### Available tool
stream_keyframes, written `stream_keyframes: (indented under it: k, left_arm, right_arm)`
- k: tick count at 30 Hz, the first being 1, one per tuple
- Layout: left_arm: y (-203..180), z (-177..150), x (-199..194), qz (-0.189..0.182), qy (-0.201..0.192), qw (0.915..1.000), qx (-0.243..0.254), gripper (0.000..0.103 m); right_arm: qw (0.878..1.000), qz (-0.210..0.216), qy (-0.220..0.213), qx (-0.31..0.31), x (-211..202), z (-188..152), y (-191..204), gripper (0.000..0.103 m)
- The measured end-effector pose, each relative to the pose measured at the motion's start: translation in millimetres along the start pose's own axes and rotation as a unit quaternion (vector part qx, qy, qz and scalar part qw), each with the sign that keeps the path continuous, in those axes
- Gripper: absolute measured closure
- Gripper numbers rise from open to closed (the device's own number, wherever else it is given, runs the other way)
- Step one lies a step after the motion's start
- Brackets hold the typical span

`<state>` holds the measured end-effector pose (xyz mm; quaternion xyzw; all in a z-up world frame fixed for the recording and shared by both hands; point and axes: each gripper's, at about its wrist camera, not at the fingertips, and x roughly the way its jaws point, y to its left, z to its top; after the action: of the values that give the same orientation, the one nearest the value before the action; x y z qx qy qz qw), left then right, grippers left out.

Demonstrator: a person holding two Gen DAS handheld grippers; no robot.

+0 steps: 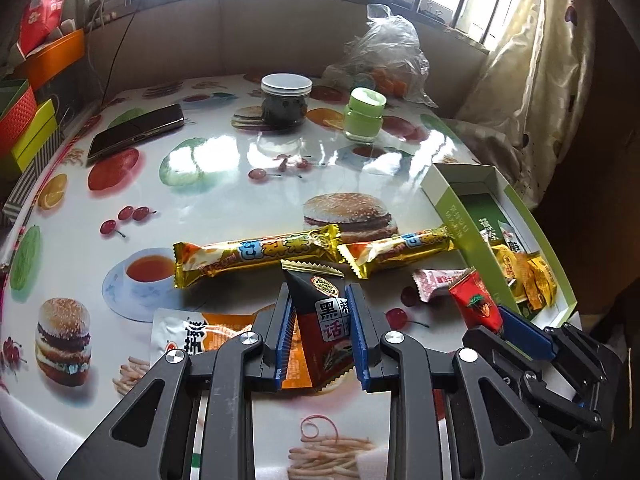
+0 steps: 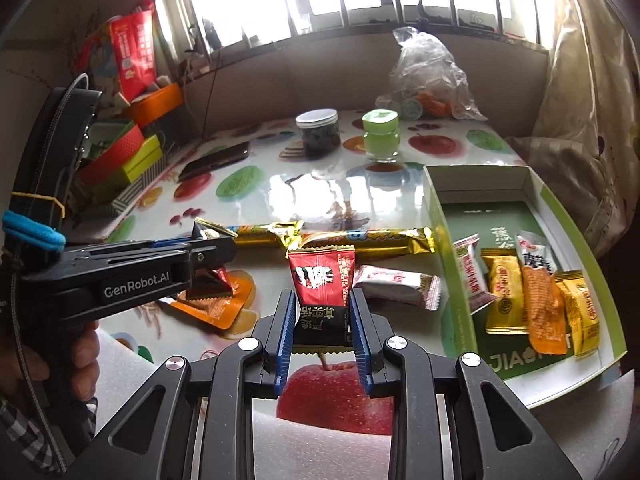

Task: Organize snacks
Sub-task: 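Lift both held snacks and carry them over the green box, then lower both snacks into the box and open the left then right gripper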

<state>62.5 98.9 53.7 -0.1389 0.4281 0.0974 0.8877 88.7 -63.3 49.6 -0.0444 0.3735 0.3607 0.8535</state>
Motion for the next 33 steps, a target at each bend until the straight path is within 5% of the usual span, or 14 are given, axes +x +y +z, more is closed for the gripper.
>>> stream_keyframes:
  k: [33]
  left_arm:
    - [-97, 17, 5, -0.071, 0.001, 0.9942, 0.081, 0.076]
  right_arm:
    - [0.994, -0.085, -0.023, 0.069, -45, -14, -84, 0.078]
